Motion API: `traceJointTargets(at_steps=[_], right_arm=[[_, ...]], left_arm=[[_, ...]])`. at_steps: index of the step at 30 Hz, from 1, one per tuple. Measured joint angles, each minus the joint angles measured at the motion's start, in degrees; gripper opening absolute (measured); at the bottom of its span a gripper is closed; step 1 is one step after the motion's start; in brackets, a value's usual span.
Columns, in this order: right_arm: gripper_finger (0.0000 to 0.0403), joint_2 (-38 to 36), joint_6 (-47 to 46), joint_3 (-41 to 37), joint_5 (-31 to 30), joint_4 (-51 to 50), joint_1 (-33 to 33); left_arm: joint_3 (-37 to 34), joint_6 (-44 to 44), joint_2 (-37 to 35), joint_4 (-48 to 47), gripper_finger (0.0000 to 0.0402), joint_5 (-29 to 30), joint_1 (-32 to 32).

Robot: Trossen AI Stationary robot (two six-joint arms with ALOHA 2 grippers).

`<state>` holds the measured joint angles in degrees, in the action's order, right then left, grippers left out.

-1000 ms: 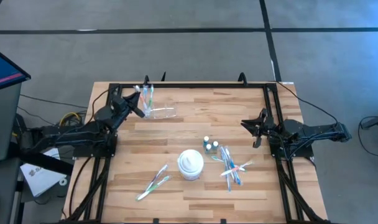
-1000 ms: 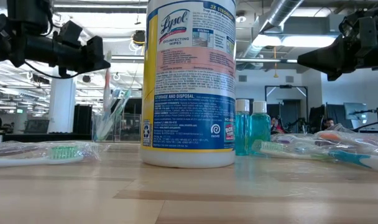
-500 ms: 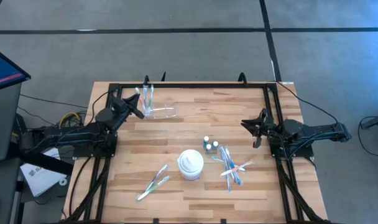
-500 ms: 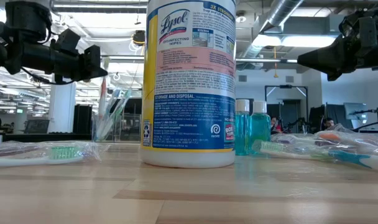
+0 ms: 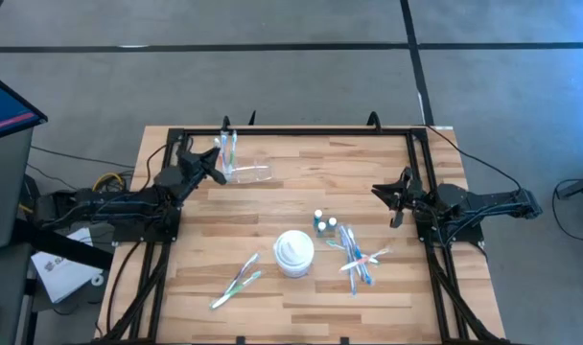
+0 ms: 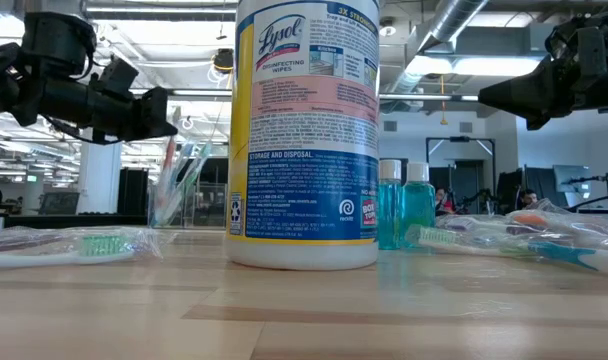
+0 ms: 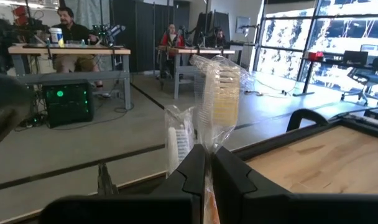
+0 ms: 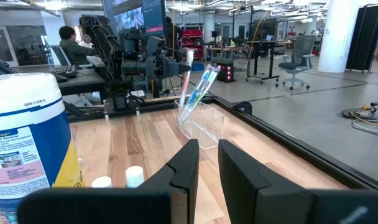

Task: Pick & Place toothbrushing station
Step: Put the left orange toothbrush into the transparent organizer

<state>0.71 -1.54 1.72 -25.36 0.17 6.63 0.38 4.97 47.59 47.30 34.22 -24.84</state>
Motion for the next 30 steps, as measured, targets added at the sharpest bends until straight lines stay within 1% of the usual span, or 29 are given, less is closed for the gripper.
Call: traceJointTargets(at_steps=[10, 16, 22, 27, 30], right_arm=[[0.0054, 0.02, 0.00, 0.02, 0.00, 0.02, 0.00], [0.0054, 0.00, 0.00, -0.01, 0.00, 0.01, 0.00], [0.0054, 0.00, 0.00, 0.00, 0.00, 0.01, 0.00], [0.0054, 0.00, 0.00, 0.01, 0.00, 0.00, 0.00], [0.0054, 0.00, 0.00, 0.02, 0.00, 0.00, 0.00]], left_arm=[[-0.02, 0.55, 6.56, 0.88, 0.0006, -0.02, 0.00], [-0.02, 1.57, 9.22, 2.19, 0.0006, 0.01, 0.00], [-0.02, 3.45, 10.90, 2.69, 0.0006, 0.04, 0.00], [-0.02, 3.40, 10.91, 2.96, 0.0006, 0.25, 0.00], [-0.02, 1.66, 10.89, 3.11, 0.0009, 0.22, 0.00]])
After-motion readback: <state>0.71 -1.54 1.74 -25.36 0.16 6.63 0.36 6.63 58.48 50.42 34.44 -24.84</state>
